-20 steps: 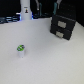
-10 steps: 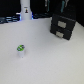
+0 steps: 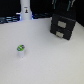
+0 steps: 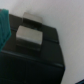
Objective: Open the kcup holder, insert the kcup into the holder, and close the kcup holder
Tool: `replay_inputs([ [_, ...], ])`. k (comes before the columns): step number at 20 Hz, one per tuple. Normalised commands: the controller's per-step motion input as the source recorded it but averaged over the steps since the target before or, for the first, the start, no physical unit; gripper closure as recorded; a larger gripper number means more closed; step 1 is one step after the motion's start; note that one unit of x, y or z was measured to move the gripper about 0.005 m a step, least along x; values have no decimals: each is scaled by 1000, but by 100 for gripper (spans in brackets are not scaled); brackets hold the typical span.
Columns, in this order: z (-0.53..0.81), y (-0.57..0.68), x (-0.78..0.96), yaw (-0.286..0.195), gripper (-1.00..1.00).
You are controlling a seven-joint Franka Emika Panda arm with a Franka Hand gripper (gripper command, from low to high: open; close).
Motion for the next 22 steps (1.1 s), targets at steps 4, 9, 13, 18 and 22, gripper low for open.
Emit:
replay_inputs([
  [4, -234, 586, -221, -178, -100],
  [9, -322, 506, -190, -160, -100],
  [13, -406, 282, -192, -104, -100],
  [18, -405, 179, -151, -60, -100],
  [22, -386, 155, -134, -15, -100],
])
